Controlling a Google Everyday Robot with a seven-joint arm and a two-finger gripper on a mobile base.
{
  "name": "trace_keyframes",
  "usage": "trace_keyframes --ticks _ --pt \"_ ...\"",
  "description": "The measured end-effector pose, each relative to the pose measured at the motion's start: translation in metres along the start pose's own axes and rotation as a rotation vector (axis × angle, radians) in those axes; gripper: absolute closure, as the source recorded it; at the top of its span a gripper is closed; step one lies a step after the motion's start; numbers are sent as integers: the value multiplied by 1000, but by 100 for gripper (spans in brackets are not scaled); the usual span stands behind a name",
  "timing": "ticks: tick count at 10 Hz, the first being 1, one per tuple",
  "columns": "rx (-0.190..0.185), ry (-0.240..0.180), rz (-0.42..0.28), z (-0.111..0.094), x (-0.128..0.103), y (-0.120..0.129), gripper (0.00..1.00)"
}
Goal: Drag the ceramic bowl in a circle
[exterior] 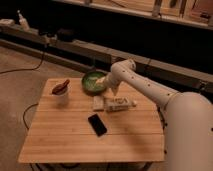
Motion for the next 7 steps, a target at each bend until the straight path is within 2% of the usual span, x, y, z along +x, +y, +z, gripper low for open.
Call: trace_keyframes --ticks 2,7 --pt "-9 -35 2 6 6 4 20" --pt "-21 -82 19 12 23 4 20"
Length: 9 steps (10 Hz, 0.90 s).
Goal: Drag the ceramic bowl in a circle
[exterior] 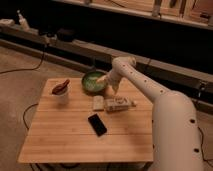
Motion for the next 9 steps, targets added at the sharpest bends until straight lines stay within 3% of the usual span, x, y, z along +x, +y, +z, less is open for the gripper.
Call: trace_keyframes --ticks 3,9 --pt "-18 -4 -16 9 6 -8 20" --pt "-59 32 -55 33 11 -27 20"
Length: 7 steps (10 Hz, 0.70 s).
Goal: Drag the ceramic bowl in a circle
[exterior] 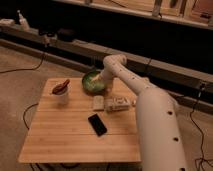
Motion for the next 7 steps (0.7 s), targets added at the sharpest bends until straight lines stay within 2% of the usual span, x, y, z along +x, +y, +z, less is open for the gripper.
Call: trace_keyframes --ticks 1,4,6,7 --pt "-7 5 7 3 0 2 24" --pt "-30 15 43 10 1 10 54" --pt "-22 9 59 2 0 9 72" --pt "-13 -5 63 -2 -4 6 84"
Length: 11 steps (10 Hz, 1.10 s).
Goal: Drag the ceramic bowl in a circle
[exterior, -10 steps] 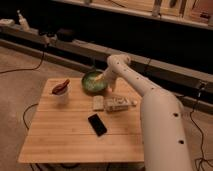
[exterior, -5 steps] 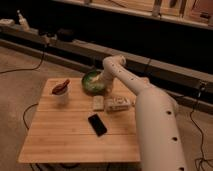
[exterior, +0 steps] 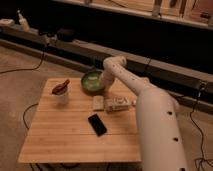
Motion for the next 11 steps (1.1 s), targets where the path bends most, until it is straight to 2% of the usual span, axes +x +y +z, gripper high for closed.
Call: trace_keyframes --ticks 1,2,5,6,8,9,11 --pt "5 -21 4 -2 -6 -3 94" --pt "14 -48 -3 -3 -15 -7 99" --pt "43 -157 -73 -11 -55 -26 100" --pt "37 -190 -104 -12 -70 -27 100" --pt "5 -244 -145 -20 -90 -7 100" --pt "-20 -252 -153 -26 -93 8 100" --pt "-92 -256 -138 -41 -93 53 100"
